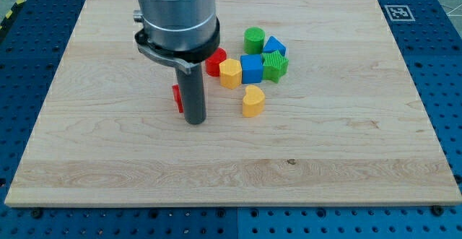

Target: Slide the red star closer to the red circle

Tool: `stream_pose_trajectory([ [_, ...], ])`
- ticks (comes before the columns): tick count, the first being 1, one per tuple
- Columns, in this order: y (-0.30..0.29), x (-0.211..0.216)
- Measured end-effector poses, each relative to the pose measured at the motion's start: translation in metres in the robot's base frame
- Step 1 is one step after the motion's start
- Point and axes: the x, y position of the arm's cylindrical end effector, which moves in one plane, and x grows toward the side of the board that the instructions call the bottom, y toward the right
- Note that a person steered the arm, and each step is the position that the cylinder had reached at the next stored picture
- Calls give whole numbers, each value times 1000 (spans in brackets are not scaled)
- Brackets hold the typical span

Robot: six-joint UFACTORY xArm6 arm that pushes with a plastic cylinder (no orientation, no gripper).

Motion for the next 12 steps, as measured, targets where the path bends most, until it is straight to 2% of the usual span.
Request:
stream_pose_trajectory([
  [3, -50, -77],
  [4, -83, -106],
  [5, -98, -104],
  [6, -93, -60],
  [8, -20, -53],
  [9, -18, -54],
  [12, -34, -111],
])
